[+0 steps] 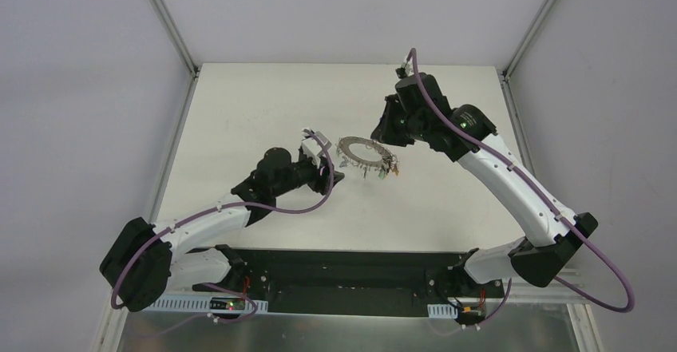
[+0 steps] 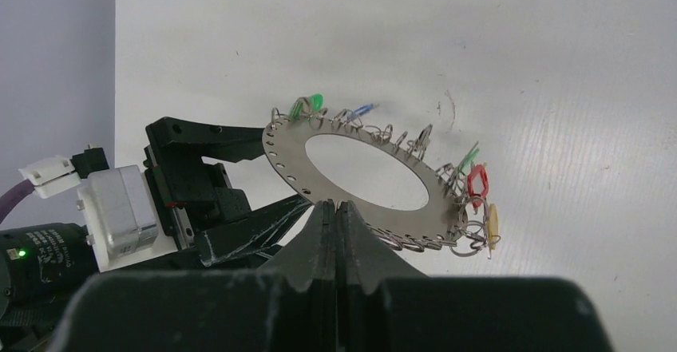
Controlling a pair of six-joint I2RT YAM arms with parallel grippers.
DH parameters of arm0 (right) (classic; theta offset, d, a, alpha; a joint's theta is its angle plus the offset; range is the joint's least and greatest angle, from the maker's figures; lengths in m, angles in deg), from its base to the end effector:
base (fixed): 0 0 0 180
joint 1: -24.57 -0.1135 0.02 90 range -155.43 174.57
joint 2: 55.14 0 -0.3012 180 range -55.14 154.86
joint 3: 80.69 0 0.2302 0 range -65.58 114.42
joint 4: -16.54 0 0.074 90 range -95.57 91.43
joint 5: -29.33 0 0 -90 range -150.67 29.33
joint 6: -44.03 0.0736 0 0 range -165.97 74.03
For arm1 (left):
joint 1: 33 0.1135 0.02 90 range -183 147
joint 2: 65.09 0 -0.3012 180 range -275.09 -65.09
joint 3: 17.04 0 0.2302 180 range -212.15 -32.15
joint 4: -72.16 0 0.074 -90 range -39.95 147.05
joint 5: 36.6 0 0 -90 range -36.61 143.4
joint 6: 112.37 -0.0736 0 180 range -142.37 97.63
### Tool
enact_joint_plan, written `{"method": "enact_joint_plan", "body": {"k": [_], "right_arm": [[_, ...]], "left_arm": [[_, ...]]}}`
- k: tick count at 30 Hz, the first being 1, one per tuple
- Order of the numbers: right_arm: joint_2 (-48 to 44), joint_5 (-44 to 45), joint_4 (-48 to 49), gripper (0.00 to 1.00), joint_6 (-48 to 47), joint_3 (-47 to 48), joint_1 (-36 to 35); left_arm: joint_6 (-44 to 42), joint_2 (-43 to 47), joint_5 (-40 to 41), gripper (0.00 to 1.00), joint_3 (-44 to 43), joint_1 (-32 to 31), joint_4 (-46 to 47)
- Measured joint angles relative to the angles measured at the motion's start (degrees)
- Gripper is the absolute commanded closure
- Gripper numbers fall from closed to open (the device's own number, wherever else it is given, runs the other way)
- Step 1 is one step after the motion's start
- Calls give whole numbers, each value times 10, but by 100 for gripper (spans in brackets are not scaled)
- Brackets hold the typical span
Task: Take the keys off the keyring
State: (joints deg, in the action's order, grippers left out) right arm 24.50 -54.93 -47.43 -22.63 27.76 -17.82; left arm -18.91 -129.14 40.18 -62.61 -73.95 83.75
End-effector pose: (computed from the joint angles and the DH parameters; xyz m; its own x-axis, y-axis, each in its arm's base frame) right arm 0.2176 0.1887 0.4359 -0.6323 -0.0435 -0.7735 -0.3919 0.8792 0.2710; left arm 0.1786 -0.1773 0.2939 -0.1393 0.0431 -0.9893 0.8026 0.5901 -0.0873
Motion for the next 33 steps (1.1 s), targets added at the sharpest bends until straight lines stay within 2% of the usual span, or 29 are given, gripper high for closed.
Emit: {"method": "enact_joint_plan", "body": {"k": [8, 11, 13, 15, 16, 21, 27, 33], "right_arm": [[-1, -7, 2, 100, 0, 0, 0], [-1, -7, 2, 100, 0, 0, 0], [-1, -9, 2, 100, 0, 0, 0], [-2, -11, 2, 100, 1, 0, 0], [-2, -12, 2, 100, 1, 0, 0], [-6, -10, 1, 100, 0, 0, 0], [-23, 3, -3, 100, 0, -7, 0], [-69, 2, 21, 100, -9, -96, 0]], "left_arm": [[-37, -60, 7, 50, -50, 2, 2], [-42, -73, 9, 56, -61, 8, 9], [-46, -77, 9, 70, -64, 13, 14], [-55, -81, 5, 96, -69, 15, 14], [-59, -83, -2, 100, -71, 17, 14], [-93, -98, -56, 100, -92, 17, 8], [-106, -91, -69, 100, -99, 17, -39], [-94, -67, -77, 100, -123, 17, -141]]}}
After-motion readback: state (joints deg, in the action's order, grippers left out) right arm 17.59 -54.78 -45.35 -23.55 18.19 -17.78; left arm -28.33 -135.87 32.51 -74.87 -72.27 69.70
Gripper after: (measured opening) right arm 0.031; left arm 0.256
